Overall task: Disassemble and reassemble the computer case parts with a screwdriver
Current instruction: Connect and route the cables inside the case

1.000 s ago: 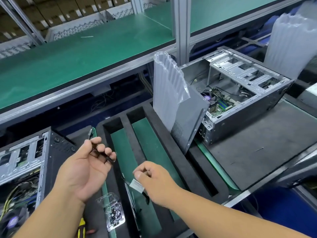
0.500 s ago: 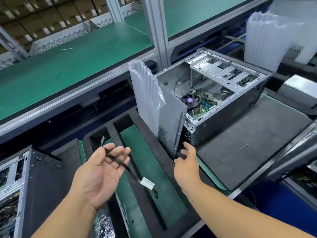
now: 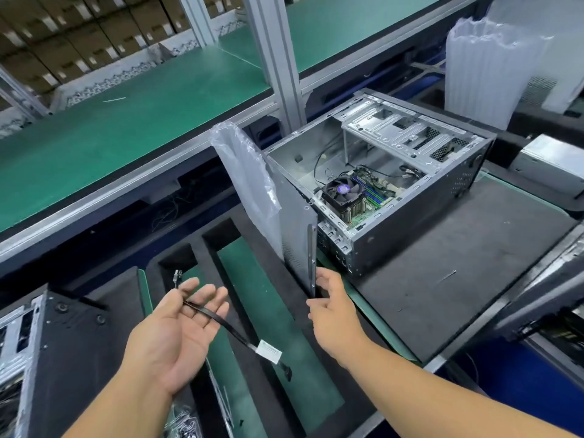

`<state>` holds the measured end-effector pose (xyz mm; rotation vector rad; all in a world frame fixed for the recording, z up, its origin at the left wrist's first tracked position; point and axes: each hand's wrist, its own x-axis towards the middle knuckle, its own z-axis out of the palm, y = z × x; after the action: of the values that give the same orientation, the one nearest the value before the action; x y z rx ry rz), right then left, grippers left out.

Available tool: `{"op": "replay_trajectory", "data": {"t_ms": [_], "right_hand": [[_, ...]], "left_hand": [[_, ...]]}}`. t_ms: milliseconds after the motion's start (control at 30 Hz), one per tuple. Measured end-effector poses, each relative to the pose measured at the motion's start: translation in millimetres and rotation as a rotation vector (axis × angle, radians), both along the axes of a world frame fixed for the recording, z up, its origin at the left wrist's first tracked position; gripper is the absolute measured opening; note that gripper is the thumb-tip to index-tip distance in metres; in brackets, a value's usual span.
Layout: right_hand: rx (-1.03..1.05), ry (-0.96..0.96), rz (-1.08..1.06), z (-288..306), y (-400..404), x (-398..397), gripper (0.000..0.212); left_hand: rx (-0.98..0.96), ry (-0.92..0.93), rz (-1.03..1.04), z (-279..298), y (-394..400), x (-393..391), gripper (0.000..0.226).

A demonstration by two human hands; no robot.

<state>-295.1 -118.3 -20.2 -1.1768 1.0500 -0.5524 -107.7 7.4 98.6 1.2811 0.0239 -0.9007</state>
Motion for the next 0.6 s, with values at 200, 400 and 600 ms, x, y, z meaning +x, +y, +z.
{"op": "replay_trajectory", "data": {"t_ms": [200,400,600], "right_hand": [[-0.013,0.081,0.057,0,20,12,0.064],[-0.021,0.060,0.025,10,29,14,0.065],[-0.036,0.055,-0.011,19,50,35,0.052]], "left_hand": [[0.014,-0.004,0.045,0,8,13,0.028],[0.011,-0.014,0.065,0,17,20,0.027],[-0.054,0.027,0.095,9,27,26,0.028]]}}
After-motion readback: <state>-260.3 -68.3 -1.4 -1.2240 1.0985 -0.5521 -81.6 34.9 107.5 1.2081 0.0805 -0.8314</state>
